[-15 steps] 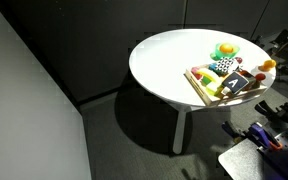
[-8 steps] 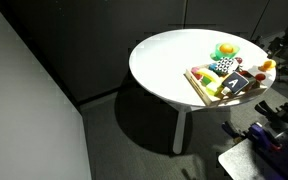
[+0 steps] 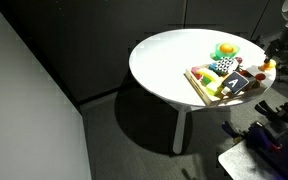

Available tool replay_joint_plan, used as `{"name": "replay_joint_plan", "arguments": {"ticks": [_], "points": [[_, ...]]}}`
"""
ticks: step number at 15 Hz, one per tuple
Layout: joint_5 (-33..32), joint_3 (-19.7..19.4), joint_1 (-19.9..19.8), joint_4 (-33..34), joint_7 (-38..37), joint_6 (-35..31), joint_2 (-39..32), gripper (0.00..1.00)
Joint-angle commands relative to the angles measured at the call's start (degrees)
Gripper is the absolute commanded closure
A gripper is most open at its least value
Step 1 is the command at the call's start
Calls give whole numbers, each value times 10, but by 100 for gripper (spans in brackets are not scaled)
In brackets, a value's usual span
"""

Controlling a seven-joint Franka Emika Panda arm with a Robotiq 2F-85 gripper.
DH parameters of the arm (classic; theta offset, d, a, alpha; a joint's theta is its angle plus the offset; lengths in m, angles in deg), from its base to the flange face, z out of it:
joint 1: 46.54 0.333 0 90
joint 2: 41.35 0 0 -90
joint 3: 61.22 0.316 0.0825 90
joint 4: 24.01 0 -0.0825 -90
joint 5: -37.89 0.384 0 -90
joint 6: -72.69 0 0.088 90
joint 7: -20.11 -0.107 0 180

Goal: Put the strawberry in the green bowl.

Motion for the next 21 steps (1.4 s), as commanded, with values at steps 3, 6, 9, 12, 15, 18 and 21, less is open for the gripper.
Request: {"name": "replay_joint_plan", "arguments": {"ticks": [3,6,9,12,15,18,21], "points": [[-16,19,-22,23,0,-13,-35,0],[-19,26,-26,28,2,-29,-56,0],[-26,33,-29,29,-1,-48,-74,0],[-40,37,-30,28,-7,-62,-90,0],[-56,39,-30,28,-10,-72,-103,0],[-69,40,-30,30,-12,-77,-112,0],[-79,41,-30,31,-13,-78,-118,0]]}}
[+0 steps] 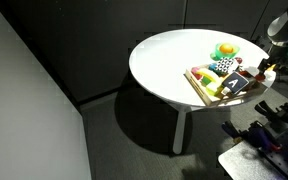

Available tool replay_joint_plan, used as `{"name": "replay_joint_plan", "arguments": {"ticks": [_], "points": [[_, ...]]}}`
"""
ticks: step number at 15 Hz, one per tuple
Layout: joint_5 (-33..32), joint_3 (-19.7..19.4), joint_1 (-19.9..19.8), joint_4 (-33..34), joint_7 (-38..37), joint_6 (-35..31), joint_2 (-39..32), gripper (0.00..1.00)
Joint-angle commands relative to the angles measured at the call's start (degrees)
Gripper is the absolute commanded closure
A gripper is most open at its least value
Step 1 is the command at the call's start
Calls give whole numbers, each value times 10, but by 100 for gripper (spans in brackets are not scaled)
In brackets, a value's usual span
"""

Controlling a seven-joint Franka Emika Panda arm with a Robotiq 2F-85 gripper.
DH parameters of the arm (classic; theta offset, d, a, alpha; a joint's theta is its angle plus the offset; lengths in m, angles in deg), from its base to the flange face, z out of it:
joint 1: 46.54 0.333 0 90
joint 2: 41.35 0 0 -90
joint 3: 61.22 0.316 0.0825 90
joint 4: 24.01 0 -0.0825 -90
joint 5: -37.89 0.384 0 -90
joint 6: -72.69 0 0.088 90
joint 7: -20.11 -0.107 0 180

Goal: Put the strawberry in the green bowl.

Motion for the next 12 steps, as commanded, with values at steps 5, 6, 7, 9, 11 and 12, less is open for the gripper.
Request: {"name": "replay_joint_plan", "arguments": {"ticks": [5,6,7,9,11,12], "points": [[-38,10,-10,18,-19,-8,-18,0],[-40,11,-9,20,-20,-7,-18,0],[-41,12,-8,22,-21,-7,-20,0],[-45,14,-6,25,-24,-7,-22,0],[-49,16,-3,29,-27,-7,-27,0],[-53,16,-3,30,-30,-8,-30,0]]}}
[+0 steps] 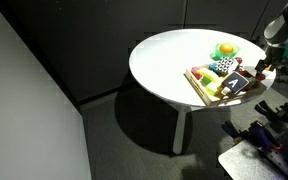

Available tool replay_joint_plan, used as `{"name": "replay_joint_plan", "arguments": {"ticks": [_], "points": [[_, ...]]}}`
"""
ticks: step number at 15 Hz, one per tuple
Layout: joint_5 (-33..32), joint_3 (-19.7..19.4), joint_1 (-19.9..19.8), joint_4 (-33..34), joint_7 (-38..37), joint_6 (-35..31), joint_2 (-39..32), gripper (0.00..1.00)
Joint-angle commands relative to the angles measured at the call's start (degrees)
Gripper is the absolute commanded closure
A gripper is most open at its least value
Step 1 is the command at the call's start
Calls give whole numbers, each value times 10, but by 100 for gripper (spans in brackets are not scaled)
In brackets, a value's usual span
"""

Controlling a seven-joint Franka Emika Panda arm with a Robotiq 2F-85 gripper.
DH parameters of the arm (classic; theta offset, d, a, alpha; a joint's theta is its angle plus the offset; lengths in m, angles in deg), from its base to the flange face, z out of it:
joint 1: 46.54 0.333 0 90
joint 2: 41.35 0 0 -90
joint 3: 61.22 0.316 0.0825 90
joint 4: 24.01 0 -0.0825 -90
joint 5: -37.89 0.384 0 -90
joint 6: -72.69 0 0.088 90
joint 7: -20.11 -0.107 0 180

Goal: Put the strawberry in the green bowl.

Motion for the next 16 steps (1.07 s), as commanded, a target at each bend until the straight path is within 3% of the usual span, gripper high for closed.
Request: {"name": "replay_joint_plan", "arguments": {"ticks": [1,7,8,9,15,16], "points": [[-22,5,-2,16,-24,-7,-16,0],[-29,5,-2,26,-30,-6,-32,0],[-27,6,-3,28,-30,-5,-34,25],[-28,6,-3,30,-31,-5,-36,25],[-26,6,-4,36,-40,-1,-36,75],[-25,7,-5,35,-39,2,-33,75]]}}
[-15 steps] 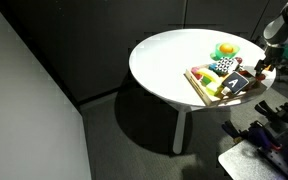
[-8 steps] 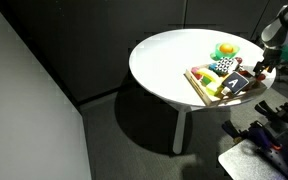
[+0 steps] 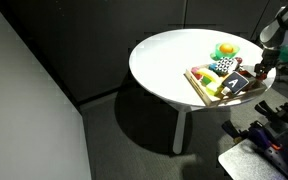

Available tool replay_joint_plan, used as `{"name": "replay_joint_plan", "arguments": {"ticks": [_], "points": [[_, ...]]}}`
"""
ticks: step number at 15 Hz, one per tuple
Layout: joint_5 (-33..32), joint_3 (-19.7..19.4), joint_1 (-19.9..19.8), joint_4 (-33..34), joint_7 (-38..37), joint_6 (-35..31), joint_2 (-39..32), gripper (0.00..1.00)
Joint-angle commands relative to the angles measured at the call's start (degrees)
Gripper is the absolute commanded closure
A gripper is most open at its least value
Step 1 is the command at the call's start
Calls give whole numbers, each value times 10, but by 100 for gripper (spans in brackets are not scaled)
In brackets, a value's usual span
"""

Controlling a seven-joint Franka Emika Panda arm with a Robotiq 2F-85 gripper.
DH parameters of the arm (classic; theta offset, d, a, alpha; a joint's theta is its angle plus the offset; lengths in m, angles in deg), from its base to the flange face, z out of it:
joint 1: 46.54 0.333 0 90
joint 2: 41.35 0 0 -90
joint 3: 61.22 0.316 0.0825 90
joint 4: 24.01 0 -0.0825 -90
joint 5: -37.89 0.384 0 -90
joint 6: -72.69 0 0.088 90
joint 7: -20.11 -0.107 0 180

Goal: Put the strawberry in the green bowl.

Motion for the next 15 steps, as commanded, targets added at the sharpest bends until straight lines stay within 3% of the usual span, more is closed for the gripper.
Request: {"name": "replay_joint_plan", "arguments": {"ticks": [1,15], "points": [[-14,4,-6,7,-20,4,5,75],[-3,-3,-8,-11,-34,37,79,75]]}}
